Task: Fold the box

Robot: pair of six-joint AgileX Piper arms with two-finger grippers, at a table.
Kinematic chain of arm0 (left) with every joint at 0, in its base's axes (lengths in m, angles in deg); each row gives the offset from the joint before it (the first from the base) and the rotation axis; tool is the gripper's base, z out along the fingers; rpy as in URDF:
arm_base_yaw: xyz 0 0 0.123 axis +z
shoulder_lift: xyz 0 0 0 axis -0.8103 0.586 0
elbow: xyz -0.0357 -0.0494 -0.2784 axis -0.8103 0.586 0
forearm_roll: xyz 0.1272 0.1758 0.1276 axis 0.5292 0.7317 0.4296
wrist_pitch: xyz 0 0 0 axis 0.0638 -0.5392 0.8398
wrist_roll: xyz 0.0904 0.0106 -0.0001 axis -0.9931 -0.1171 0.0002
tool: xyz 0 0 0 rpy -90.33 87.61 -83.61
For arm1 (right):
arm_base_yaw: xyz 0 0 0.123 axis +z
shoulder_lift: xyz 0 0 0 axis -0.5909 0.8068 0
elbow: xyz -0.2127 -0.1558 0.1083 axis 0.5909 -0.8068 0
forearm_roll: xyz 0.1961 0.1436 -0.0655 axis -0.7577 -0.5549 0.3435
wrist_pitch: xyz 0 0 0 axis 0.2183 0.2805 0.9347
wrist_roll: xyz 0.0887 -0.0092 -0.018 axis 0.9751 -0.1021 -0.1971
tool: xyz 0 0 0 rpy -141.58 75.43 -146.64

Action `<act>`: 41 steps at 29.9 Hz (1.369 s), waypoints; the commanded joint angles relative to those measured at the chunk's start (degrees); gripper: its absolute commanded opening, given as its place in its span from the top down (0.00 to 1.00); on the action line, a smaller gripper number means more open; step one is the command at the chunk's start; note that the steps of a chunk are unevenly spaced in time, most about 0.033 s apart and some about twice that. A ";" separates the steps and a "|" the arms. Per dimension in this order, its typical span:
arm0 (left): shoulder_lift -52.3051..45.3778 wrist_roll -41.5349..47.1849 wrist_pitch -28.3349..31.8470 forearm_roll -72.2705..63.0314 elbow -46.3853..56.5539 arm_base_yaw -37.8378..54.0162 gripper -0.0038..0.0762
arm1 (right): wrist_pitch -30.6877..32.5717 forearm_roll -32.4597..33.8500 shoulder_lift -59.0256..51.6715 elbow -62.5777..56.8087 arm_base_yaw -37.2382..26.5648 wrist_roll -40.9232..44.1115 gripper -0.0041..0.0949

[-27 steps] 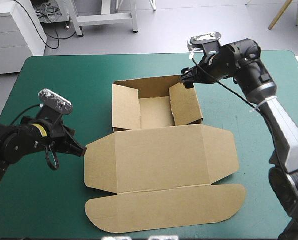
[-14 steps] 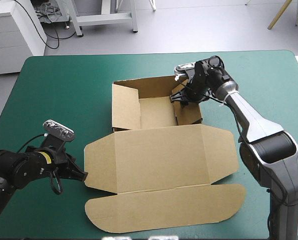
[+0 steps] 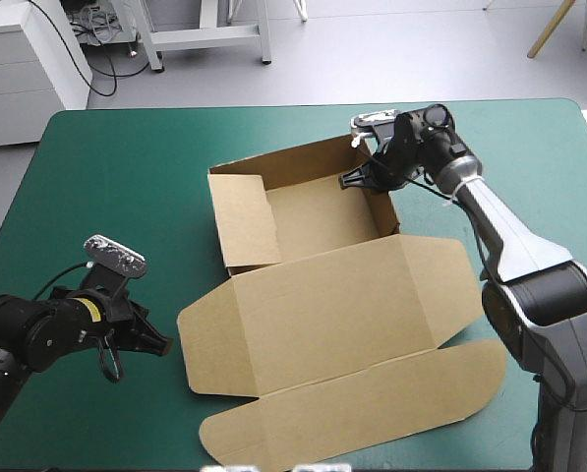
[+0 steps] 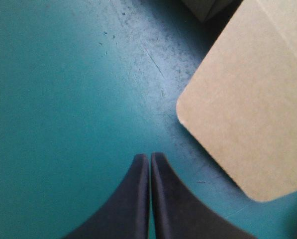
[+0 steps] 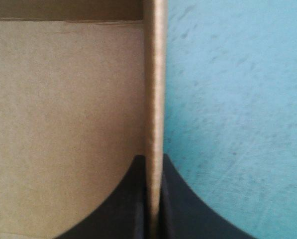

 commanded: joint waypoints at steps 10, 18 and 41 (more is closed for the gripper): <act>-0.76 0.51 2.45 0.07 -1.50 -0.35 0.96 | -1.87 1.05 -14.03 2.05 -22.32 -3.58 0.98; -0.76 0.51 2.70 0.07 -1.50 -0.35 0.96 | 1.20 -0.80 -13.61 1.30 -37.02 -6.15 0.97; -0.76 0.51 1.81 -0.05 -1.50 -0.35 0.96 | 2.65 -7.18 -15.07 1.52 -45.34 -9.59 0.20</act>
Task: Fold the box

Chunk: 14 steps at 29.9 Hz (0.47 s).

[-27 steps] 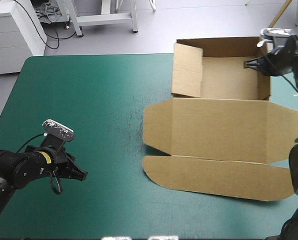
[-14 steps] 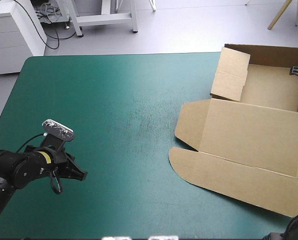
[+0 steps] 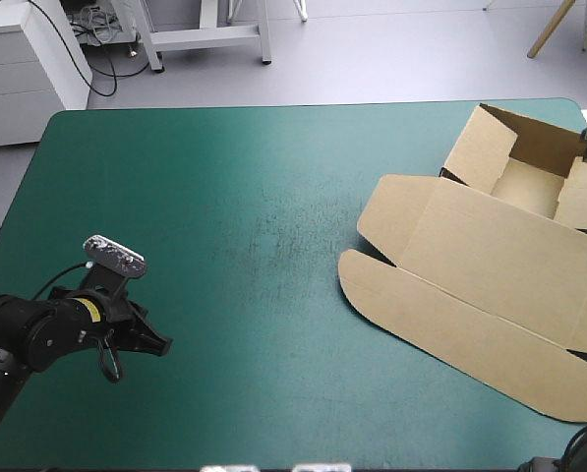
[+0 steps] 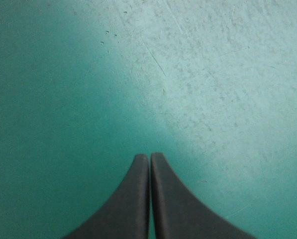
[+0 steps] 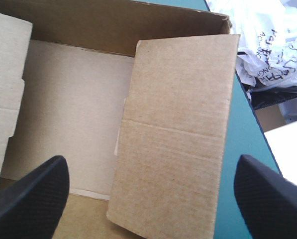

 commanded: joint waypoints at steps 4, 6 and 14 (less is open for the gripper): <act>-0.76 0.36 1.93 -0.43 -1.50 -0.35 0.96 | 0.76 -6.51 -7.43 1.66 -0.40 -3.63 0.45; -0.76 0.36 1.93 -0.43 -1.50 -0.35 0.96 | 2.41 -10.13 -8.75 1.66 -0.40 -5.35 0.64; -0.76 0.25 2.62 -0.19 -1.50 -0.35 0.96 | 2.97 -13.83 -14.85 1.19 5.35 -7.33 0.97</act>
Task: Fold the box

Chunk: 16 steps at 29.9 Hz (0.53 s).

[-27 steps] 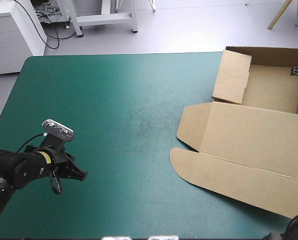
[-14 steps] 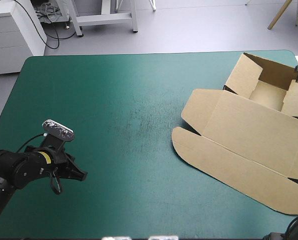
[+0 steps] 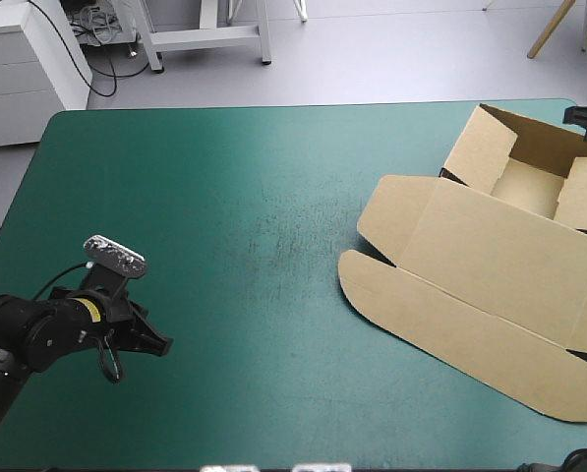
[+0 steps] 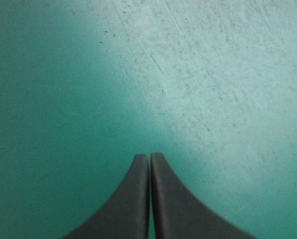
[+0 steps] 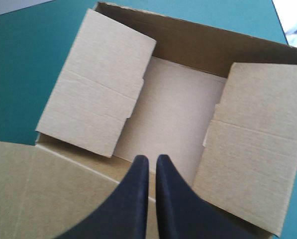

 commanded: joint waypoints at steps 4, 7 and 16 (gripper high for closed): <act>-0.76 0.25 2.80 0.83 -1.50 -0.35 0.96 | -1.74 0.28 -9.22 -2.75 10.86 -2.50 0.97; -1.02 0.25 3.70 0.83 -1.50 -0.35 0.96 | -1.86 4.60 -13.32 -8.14 17.23 -2.50 0.97; -11.83 -4.56 7.59 1.86 4.38 -0.35 0.96 | -14.09 6.67 -33.24 -35.57 26.81 -2.15 0.97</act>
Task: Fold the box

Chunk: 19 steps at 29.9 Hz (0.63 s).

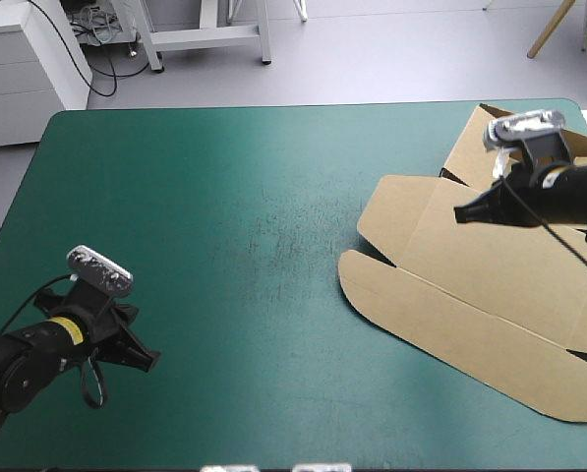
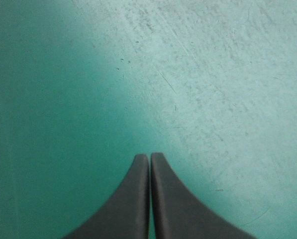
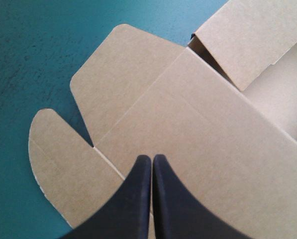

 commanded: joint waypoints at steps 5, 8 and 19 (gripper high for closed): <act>-11.64 -0.30 1.99 -0.79 5.95 -0.35 0.96 | -9.47 -2.58 -18.77 -18.36 0.78 -3.46 0.98; -16.37 -0.21 2.20 -1.41 8.56 -0.35 0.96 | -9.47 -2.58 -25.18 -25.44 0.78 -4.85 0.98; -27.67 -0.45 2.92 -1.41 16.62 -0.35 0.96 | -12.63 -2.58 -43.06 -43.23 0.78 -5.24 0.98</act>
